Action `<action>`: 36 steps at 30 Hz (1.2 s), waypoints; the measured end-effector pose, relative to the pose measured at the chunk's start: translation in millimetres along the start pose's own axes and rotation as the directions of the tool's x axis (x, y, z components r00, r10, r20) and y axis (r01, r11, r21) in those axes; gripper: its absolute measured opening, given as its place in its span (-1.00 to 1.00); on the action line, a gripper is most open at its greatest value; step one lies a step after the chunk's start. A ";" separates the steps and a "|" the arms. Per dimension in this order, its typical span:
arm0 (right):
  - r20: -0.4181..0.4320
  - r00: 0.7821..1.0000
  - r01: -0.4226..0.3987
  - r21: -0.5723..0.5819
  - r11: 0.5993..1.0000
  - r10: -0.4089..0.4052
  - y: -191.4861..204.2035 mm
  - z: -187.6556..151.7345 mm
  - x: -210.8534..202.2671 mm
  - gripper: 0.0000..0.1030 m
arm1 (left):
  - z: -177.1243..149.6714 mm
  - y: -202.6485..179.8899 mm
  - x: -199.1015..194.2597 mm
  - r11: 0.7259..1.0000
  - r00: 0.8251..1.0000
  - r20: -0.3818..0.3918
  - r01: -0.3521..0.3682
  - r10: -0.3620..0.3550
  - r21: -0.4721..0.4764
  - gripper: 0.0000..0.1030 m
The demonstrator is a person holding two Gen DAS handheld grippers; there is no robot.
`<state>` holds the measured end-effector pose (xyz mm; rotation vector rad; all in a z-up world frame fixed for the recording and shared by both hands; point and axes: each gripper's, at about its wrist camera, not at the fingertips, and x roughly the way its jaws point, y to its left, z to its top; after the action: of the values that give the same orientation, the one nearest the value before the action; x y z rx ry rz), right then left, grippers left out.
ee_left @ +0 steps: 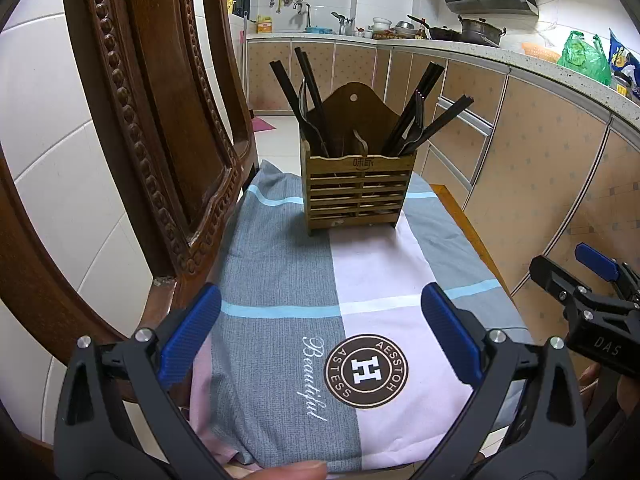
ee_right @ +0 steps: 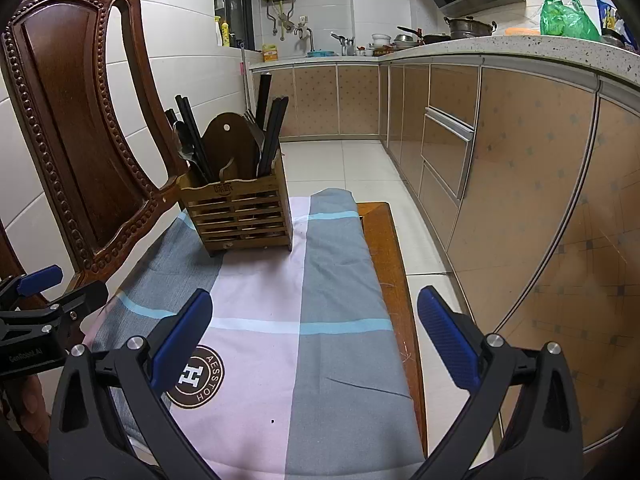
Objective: Organize utensils
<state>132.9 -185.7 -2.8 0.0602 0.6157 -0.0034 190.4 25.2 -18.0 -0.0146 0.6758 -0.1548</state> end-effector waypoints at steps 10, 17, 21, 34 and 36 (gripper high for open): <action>-0.002 1.000 -0.001 0.002 1.000 0.001 -0.1 0.2 -0.2 0.94 | -1.1 -0.5 0.2 1.000 1.000 -0.001 0.002 -0.002 -0.001 0.92; -0.002 1.000 0.000 0.001 1.000 0.000 0.1 0.5 0.1 0.94 | -1.6 -0.9 1.0 1.000 1.000 -0.005 0.003 -0.003 -0.003 0.92; -0.002 1.000 0.000 0.000 1.000 0.000 0.0 0.6 -0.3 0.94 | -1.5 -0.8 0.5 1.000 1.000 -0.005 0.004 -0.004 -0.005 0.92; -0.002 1.000 -0.001 -0.001 1.000 0.001 -0.8 0.4 -0.1 0.94 | -1.3 -0.1 0.3 1.000 1.000 -0.005 0.005 -0.005 -0.008 0.92; -0.002 1.000 0.000 0.000 1.000 0.000 -1.4 0.4 -0.3 0.94 | -1.3 0.2 0.3 1.000 1.000 -0.006 0.005 -0.005 -0.008 0.92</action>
<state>132.9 -187.1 -2.4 0.0607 0.6175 -0.0029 189.8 25.4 -19.2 -0.0234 0.6825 -0.1568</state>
